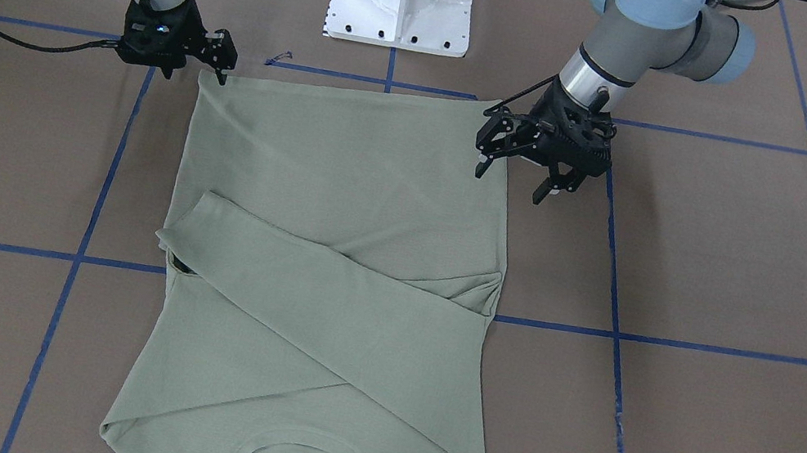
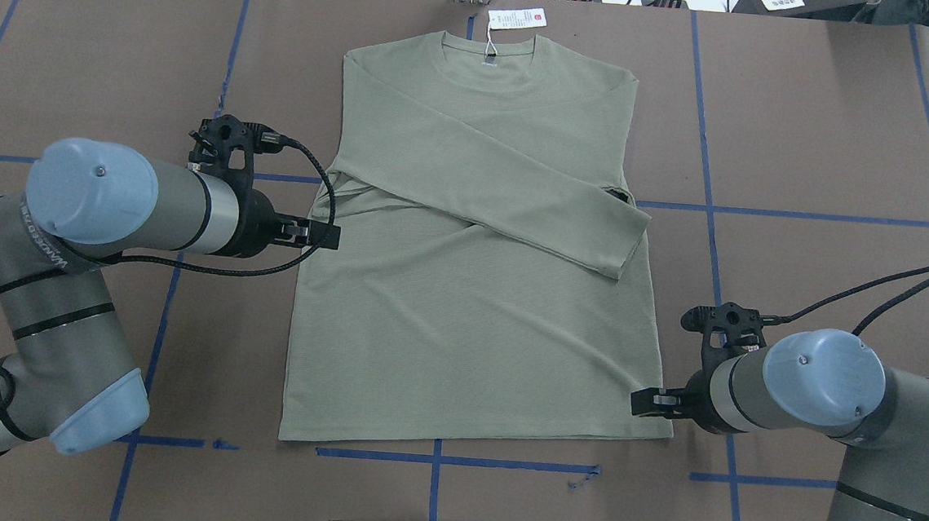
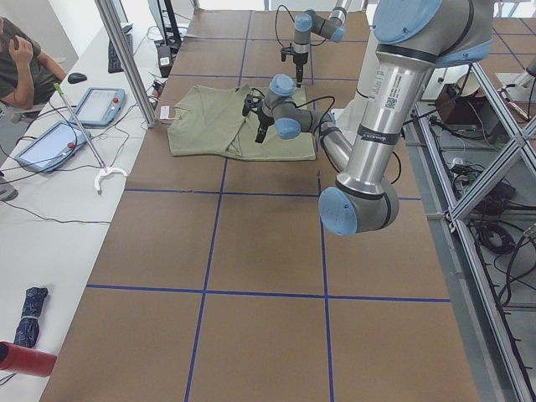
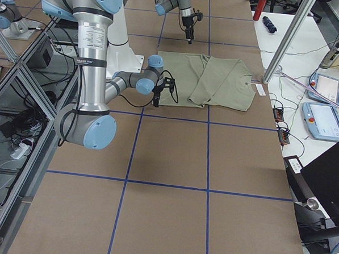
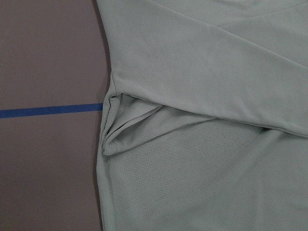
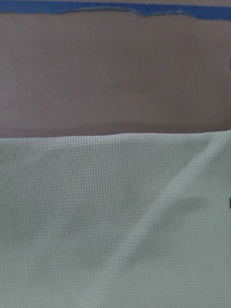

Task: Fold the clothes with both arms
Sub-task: 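Position both grippers at the hem corners nearest the robot and grasp them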

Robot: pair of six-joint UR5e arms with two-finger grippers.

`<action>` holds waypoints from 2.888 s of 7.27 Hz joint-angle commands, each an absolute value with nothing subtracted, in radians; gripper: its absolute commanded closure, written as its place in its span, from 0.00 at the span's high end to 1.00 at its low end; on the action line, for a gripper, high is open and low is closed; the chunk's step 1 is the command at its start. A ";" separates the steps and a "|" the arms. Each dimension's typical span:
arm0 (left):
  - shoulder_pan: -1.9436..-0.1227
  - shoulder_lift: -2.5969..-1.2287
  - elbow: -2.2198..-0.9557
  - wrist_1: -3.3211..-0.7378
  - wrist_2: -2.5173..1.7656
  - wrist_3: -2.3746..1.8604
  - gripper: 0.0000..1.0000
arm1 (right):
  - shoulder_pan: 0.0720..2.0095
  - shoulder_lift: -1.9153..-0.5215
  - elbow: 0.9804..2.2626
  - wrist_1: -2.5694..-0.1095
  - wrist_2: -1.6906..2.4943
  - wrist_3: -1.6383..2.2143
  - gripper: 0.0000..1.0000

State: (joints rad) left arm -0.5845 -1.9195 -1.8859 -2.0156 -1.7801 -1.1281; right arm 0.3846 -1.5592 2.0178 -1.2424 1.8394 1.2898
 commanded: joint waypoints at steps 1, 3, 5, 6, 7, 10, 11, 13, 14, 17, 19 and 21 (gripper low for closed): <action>-0.584 -1.919 -1.887 -2.017 -1.781 -1.129 1.00 | 0.377 -1.546 1.996 -1.244 1.844 1.285 0.86; -0.584 -1.919 -1.888 -2.017 -1.781 -1.129 1.00 | 0.374 -1.542 1.977 -1.243 1.847 1.284 0.81; -0.584 -1.921 -1.888 -2.017 -1.779 -1.129 1.00 | 0.374 -1.542 1.979 -1.241 1.855 1.284 0.74; -0.586 -1.919 -1.893 -2.017 -1.778 -1.127 1.00 | 0.374 -1.536 1.980 -1.241 1.859 1.285 0.73; -0.587 -1.919 -1.894 -2.017 -1.779 -1.127 1.00 | 0.374 -1.528 1.977 -1.243 1.871 1.285 0.66; -0.588 -1.919 -1.896 -2.016 -1.778 -1.129 1.00 | 0.376 -1.528 1.976 -1.243 1.875 1.285 0.27; -0.588 -1.921 -1.896 -2.016 -1.778 -1.129 1.00 | 0.376 -1.528 1.976 -1.243 1.876 1.285 0.25; -0.588 -1.921 -1.894 -2.016 -1.778 -1.129 1.00 | 0.377 -1.526 1.982 -1.243 1.881 1.287 0.01; -0.588 -1.921 -1.893 -2.016 -1.778 -1.129 1.00 | 0.380 -1.526 1.989 -1.241 1.869 1.301 0.00; -0.549 -1.881 -1.881 -2.022 -1.795 -1.290 1.00 | 0.405 -1.528 2.069 -1.241 1.862 1.308 0.00; -0.450 -1.867 -1.891 -1.996 -1.784 -1.432 1.00 | 0.431 -1.532 2.101 -1.241 1.875 1.312 0.00; -0.370 -1.867 -1.975 -1.820 -1.776 -1.526 1.00 | 0.437 -1.528 2.102 -1.241 1.870 1.312 0.00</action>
State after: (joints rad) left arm -0.4213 -1.8678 -1.9254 -1.9198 -1.7810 -1.4639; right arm 0.4315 -1.5296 2.0991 -1.2410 1.8721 1.3114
